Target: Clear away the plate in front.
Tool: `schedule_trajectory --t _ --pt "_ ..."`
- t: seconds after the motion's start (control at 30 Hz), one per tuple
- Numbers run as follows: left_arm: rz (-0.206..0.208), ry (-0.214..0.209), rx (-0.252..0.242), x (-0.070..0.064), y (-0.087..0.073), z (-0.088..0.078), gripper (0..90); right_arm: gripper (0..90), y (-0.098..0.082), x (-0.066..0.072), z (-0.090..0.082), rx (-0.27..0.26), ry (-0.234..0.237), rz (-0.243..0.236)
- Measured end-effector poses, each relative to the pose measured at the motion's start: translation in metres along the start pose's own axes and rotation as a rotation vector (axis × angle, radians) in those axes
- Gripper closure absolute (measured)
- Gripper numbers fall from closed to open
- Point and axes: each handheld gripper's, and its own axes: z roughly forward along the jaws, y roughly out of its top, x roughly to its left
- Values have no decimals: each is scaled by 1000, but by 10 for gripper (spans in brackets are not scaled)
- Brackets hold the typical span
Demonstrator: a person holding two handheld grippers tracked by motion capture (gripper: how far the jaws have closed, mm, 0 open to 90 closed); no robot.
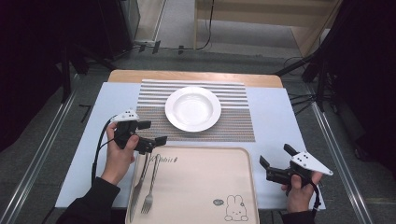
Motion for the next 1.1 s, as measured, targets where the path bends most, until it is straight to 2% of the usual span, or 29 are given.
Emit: schedule_trajectory --t 0.57,0.83,1.1 --pt "-3 11 3 7 18 14 0 0 0 2 -1 -12 19 10" --pt "-29 13 15 15 22 22 0 0 1 2 -1 -5 13 3" --pt "-30 17 28 19 26 31 0 0 0 2 -2 -7 15 6"
